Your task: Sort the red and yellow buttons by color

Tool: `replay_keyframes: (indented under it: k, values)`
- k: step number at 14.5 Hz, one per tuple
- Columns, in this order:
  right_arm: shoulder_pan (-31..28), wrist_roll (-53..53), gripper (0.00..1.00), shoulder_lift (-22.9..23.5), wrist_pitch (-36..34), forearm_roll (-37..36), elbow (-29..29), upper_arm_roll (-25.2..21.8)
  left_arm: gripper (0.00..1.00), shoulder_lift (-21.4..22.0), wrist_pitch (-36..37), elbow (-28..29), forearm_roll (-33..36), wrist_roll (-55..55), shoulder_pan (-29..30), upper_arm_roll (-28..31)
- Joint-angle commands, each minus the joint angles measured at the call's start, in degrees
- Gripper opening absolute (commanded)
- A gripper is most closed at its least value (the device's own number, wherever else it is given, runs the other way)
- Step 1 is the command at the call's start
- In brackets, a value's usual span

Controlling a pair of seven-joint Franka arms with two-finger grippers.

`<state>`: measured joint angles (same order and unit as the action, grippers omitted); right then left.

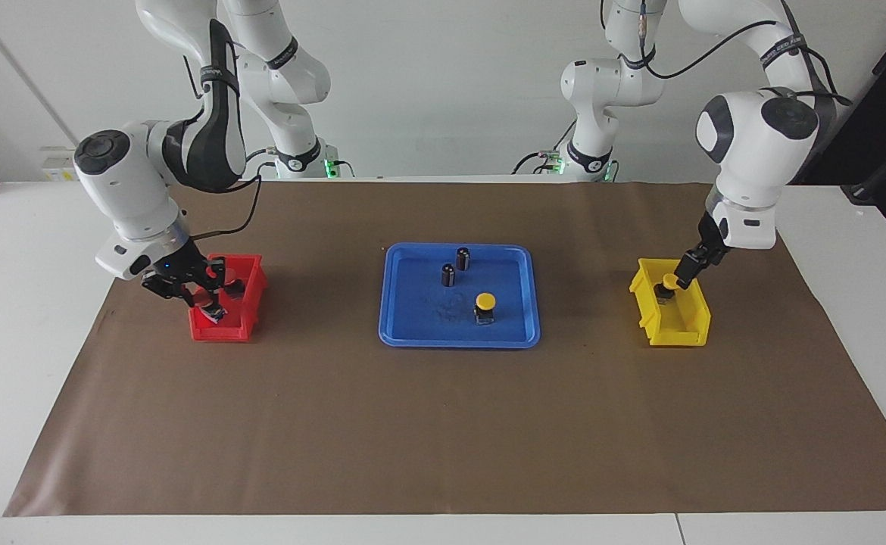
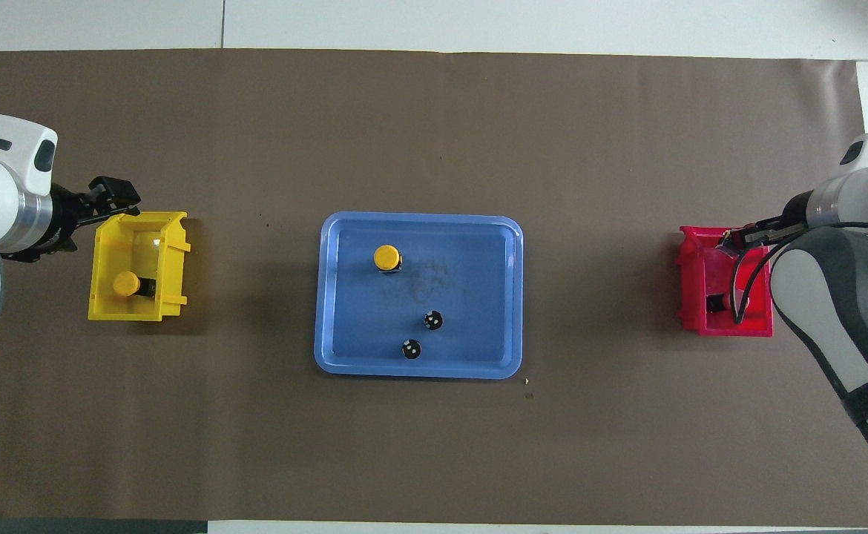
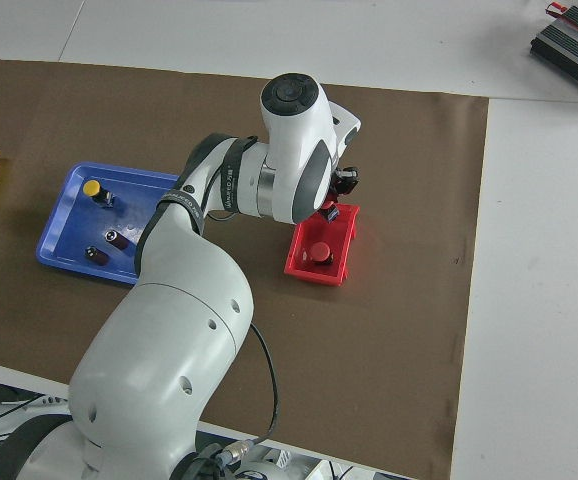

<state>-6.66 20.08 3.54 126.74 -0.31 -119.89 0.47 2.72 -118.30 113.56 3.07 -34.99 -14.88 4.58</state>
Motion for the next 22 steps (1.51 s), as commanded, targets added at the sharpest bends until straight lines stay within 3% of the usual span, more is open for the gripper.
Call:
replay_keyframes:
  k: [1, 3, 6, 7, 8, 10, 15, 17, 19, 20, 22]
  values:
    - [-0.8, 1.3, 0.15, -2.2, 3.4, 1.1, -5.0, 0.6, 0.96, -0.3, -2.2, 0.5, -2.1, 1.7, -8.8, -0.1]
    - [-0.5, 1.3, 0.15, -2.2, 6.0, 1.1, -7.0, 0.5, 0.93, -4.0, -3.1, -1.1, -2.8, 10.9, -13.1, -0.3]
    - [-0.5, 1.3, 0.15, -2.3, 10.5, 1.1, -10.1, 0.6, 0.93, -14.2, -5.5, -8.9, -4.2, 11.5, -20.8, -0.4]
    - [-0.5, 1.3, 0.20, -2.2, 10.9, 1.1, -10.2, 0.6, 0.93, -17.4, -5.8, -11.8, -4.1, 11.6, -22.1, -0.4]
    - [-0.5, 1.3, 0.31, -2.2, 10.8, 1.1, -10.2, 0.5, 0.93, -19.9, -5.8, -13.6, -4.0, 11.6, -22.8, -0.5]
    - [-0.6, 1.4, 0.62, -2.1, 9.5, 1.1, -9.2, 0.5, 0.93, -22.7, -7.1, -14.4, -4.0, 11.6, -23.9, -0.5]
    - [-0.4, 0.0, 0.85, -2.1, -11.4, 1.0, 6.7, 0.6, 0.91, -24.5, -7.3, -13.5, -4.4, 11.7, -25.5, -0.5]
    - [-0.3, -2.5, 1.00, -2.5, -19.7, 1.0, 13.6, 0.7, 0.91, -24.3, -6.2, -12.8, -4.4, 11.5, -26.2, -0.6]
    - [0.2, -6.1, 1.00, -3.1, -27.7, 1.0, 19.4, 0.7, 0.91, -24.0, -5.8, -12.4, -4.4, 11.2, -26.9, -0.6]
    - [0.5, -7.7, 1.00, -4.0, -31.8, 1.0, 21.5, 0.7, 0.88, -23.8, -5.5, -12.0, -4.5, 10.6, -27.1, -0.6]
    - [0.2, -8.0, 1.00, -6.1, -37.2, 0.9, 24.2, 0.6, 0.64, -23.7, -5.4, -11.8, -4.5, 9.7, -27.1, -0.6]
